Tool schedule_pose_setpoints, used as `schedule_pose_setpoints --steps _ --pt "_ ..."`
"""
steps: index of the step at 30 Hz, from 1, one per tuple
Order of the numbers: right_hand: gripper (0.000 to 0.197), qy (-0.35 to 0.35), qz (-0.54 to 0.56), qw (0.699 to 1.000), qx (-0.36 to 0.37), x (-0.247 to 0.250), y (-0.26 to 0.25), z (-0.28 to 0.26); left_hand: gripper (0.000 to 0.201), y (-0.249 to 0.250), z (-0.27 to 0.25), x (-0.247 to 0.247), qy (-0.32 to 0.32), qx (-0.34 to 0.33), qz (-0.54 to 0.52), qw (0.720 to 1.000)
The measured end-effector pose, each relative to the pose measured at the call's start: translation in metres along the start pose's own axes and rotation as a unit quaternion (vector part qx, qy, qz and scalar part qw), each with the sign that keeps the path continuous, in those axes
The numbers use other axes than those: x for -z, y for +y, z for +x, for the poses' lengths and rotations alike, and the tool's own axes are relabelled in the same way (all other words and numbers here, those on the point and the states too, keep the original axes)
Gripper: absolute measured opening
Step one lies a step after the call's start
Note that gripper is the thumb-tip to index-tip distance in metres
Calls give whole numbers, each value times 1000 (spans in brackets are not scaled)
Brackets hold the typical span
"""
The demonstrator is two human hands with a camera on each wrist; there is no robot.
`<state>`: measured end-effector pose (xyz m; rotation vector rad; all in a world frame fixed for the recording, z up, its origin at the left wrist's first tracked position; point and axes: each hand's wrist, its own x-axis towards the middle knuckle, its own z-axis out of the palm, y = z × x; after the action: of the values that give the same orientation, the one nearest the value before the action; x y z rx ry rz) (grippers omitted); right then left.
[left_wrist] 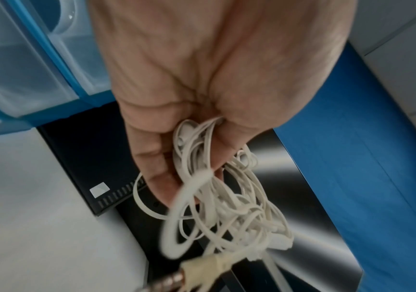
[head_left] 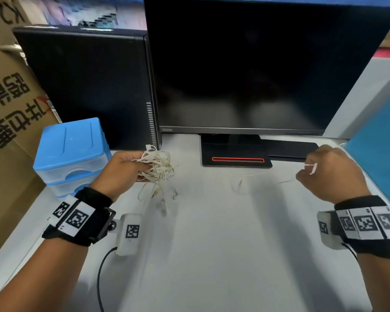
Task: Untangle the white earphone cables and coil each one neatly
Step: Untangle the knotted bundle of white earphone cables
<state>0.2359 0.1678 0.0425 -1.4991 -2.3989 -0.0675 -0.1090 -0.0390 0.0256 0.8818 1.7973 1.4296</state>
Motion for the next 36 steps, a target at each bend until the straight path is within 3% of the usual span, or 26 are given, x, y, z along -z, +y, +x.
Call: schedule_pose_setpoints --steps 3,7,8,11,13,16,19,24,29,36 --pt "14 -42 100 994 -16 1 -1 0 32 3 -4 -7 -9 4 -24 1000" --pt "10 -122 226 964 66 -20 -24 -8 23 4 -10 -27 -69 7 -42 997" --pt "18 -155 277 944 86 -28 -34 -13 21 4 -12 -32 -87 8 -44 995" --pt "74 -271 376 877 128 -46 -68 -32 20 6 -19 -45 -127 8 -45 991" --pt "85 -330 426 829 148 -56 -89 -45 27 6 -23 -51 -148 14 -66 987" --pt "57 -362 518 762 141 -66 -105 -56 23 8 -26 -54 -166 23 -112 979" --pt "18 -325 605 723 76 -56 -108 -56 8 7 -26 -52 -172 7 -118 978" --pt "16 -271 660 700 19 -32 -102 -48 13 6 -25 -47 -176 12 -125 976" --pt "11 -241 663 708 26 -29 -105 -50 18 8 -30 -52 -198 2 -113 974" --pt "15 -224 645 728 61 -23 -118 -60 14 11 -38 -64 -138 -99 -28 985"
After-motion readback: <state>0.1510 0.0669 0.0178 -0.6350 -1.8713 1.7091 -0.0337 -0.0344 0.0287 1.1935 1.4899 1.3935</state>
